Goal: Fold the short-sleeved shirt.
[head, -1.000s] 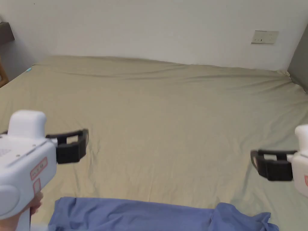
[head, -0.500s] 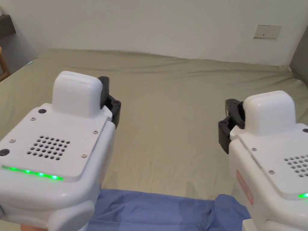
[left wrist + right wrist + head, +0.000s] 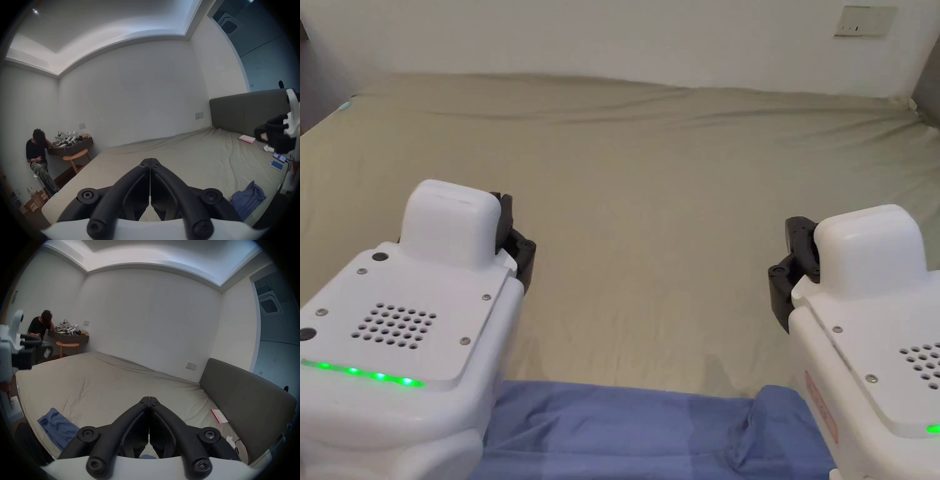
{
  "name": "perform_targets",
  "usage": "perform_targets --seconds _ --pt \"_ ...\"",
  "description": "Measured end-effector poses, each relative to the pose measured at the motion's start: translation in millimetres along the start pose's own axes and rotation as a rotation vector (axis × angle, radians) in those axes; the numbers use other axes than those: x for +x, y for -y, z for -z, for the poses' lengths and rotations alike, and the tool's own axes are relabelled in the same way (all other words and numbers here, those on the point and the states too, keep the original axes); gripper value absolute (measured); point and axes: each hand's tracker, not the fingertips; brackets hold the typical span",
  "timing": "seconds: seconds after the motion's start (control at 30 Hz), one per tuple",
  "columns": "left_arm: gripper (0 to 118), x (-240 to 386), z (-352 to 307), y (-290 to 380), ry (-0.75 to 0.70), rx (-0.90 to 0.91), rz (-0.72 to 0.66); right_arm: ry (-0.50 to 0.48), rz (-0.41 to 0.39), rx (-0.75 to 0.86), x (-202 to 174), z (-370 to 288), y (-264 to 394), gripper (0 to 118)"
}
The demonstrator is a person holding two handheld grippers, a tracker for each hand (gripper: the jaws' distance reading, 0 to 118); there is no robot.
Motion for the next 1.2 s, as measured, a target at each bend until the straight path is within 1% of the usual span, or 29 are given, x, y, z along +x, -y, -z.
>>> perform_targets --seconds 0.03,0.1,0.13,0.17,0.2,0.23,0.27,0.3,0.33,0.4,0.43,0.5,0.57,0.6,0.7,0.73,0.77,0.83,0.87,0.9,0.93,0.97,1.0,1.03,1.07,1.1,1.13,1.17,1.2 --pt "11 -0.5 5.6 9.6 0.038 -0.044 -0.012 -0.005 0.013 -0.024 1.7 3.4 4.7 2" --pt "21 -5.9 17.0 33.3 0.08 -0.12 -0.05 -0.019 0.042 -0.061 2.7 8.5 14.8 2" --pt "33 -10.8 23.9 49.3 0.1 -0.173 -0.07 -0.024 0.047 -0.078 3.8 12.3 19.9 2" --pt "52 -17.8 31.1 66.5 0.103 -0.244 -0.089 -0.021 0.041 -0.099 4.5 16.5 24.4 2" --pt "80 -24.6 39.3 82.5 0.12 -0.313 -0.113 -0.019 0.032 -0.115 5.4 20.1 28.2 2" --pt "114 -32.6 48.8 101.2 0.154 -0.404 -0.149 -0.017 0.024 -0.131 5.0 21.6 33.4 2" --pt "116 -47.3 59.5 125.4 0.191 -0.469 -0.225 -0.018 0.022 -0.143 7.1 24.7 37.0 2" --pt "113 -55.2 72.6 140.7 0.226 -0.502 -0.29 -0.02 0.024 -0.155 9.7 27.4 39.9 2" --pt "113 -70.0 86.2 159.7 0.254 -0.567 -0.371 -0.02 0.031 -0.171 12.9 28.7 43.0 2" --pt "113 -96.2 101.6 188.0 0.283 -0.66 -0.491 -0.023 0.052 -0.2 19.1 28.5 47.7 2" --pt "113 -118.2 91.7 198.1 0.328 -0.688 -0.548 -0.023 0.058 -0.211 22.9 28.6 50.2 2" --pt "113 -155.6 95.2 230.7 0.335 -0.74 -0.654 -0.011 0.05 -0.231 26.1 26.0 53.7 2" --pt "113 -188.5 98.7 257.7 0.41 -0.811 -0.805 -0.003 0.048 -0.252 29.9 26.7 56.8 2" --pt "113 -186.0 93.6 261.1 0.41 -0.833 -0.854 -0.006 0.055 -0.263 31.6 27.5 57.6 2" --pt "113 -204.7 94.0 288.0 0.522 -0.84 -0.995 0.007 0.073 -0.296 29.7 28.5 60.2 2" --pt "113 -200.9 88.3 290.6 0.579 -0.798 -1.061 0.051 0.061 -0.327 27.8 29.8 60.3 2" --pt "113 -201.6 89.0 295.2 0.644 -0.753 -1.148 0.056 0.062 -0.327 25.7 28.8 59.6 2" --pt "112 -194.1 98.2 307.5 0.702 -0.762 -1.281 0.028 0.085 -0.324 27.2 27.1 57.5 2" --pt "111 -185.1 101.7 318.4 0.74 -0.729 -1.317 0.021 0.096 -0.322 26.9 26.3 55.7 2" --pt "105 -179.2 104.0 318.9 0.755 -0.71 -1.341 0.02 0.096 -0.32 25.1 24.0 53.6 2" --pt "105 -173.7 106.5 317.1 0.737 -0.705 -1.321 0.016 0.091 -0.316 23.3 22.3 51.2 2" --pt "101 -168.6 110.4 312.8 0.726 -0.717 -1.314 0.013 0.082 -0.31 21.7 20.7 48.6 2" --pt "88 -163.6 114.4 310.1 0.714 -0.74 -1.306 0.009 0.074 -0.305 20.7 19.2 46.2 2" --pt "31 -149.9 119.1 313.1 0.575 -0.862 -1.155 0.002 0.069 -0.298 20.0 15.8 43.6 2" --pt "9 -137.0 117.9 320.1 0.496 -0.945 -0.995 -0.006 0.069 -0.291 19.9 14.6 41.5 2" --pt "9 -147.1 114.8 314.9 0.675 -0.762 -1.169 -0.009 0.071 -0.288 20.0 14.2 40.2 2" --pt "9 -133.9 106.2 288.4 0.634 -0.807 -1.176 -0.009 0.073 -0.286 20.0 13.9 39.1 2" --pt "9 -130.8 103.7 287.4 0.561 -0.837 -1.137 -0.008 0.073 -0.285 20.4 12.9 38.4 2" --pt "9 -125.1 98.8 277.5 0.601 -0.797 -1.145 -0.008 0.073 -0.286 20.5 11.7 37.8 2"
